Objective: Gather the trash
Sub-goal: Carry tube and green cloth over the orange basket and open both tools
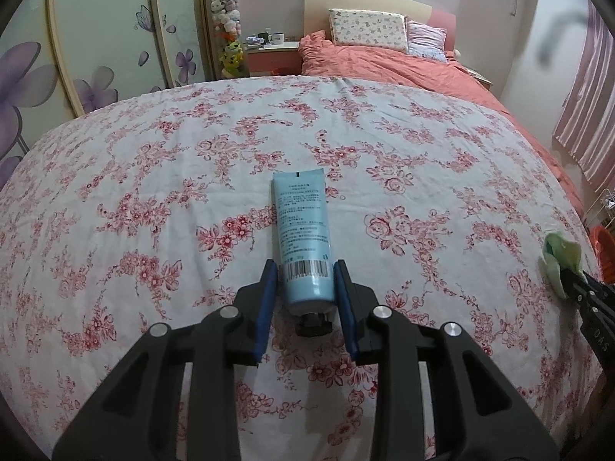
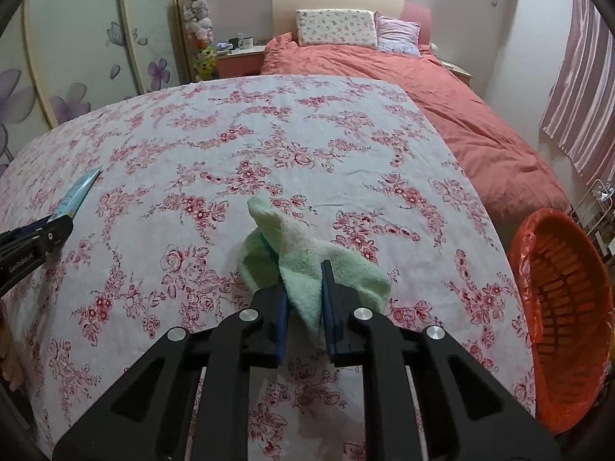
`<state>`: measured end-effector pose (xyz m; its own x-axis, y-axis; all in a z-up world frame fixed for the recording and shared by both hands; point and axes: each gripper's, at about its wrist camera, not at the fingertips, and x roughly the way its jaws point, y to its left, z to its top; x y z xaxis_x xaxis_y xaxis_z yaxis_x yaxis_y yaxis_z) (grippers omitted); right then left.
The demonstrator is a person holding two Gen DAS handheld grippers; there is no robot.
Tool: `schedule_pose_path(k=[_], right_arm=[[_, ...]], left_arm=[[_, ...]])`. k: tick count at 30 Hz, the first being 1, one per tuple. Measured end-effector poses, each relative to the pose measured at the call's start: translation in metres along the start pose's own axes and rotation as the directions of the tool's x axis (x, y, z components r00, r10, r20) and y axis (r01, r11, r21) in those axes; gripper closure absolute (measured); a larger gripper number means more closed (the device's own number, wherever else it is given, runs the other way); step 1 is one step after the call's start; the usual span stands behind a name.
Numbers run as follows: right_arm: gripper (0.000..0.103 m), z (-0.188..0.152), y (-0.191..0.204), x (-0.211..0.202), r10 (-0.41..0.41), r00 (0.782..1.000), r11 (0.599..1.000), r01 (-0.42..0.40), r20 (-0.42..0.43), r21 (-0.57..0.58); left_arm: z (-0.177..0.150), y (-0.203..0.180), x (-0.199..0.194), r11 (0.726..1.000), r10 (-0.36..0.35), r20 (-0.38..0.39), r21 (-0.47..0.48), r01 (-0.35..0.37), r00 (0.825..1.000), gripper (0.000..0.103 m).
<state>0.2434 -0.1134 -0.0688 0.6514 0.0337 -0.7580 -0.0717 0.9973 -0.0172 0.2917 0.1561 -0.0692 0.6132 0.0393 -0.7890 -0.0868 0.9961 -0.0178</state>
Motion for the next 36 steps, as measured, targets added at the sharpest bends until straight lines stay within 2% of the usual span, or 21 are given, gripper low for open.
schedule_pose_path(k=[15, 36], right_arm=[[0.088, -0.003, -0.006, 0.001, 0.029, 1.0, 0.999, -0.029, 0.0, 0.037], [0.087, -0.004, -0.013, -0.001, 0.059, 0.998, 0.997, -0.059, 0.002, 0.06]], left_arm=[[0.001, 0.01, -0.001, 0.998, -0.045, 0.007, -0.046, 0.045, 0.999, 0.072], [0.0, 0.011, -0.002, 0.997, -0.051, 0.009, -0.053, 0.052, 0.999, 0.072]])
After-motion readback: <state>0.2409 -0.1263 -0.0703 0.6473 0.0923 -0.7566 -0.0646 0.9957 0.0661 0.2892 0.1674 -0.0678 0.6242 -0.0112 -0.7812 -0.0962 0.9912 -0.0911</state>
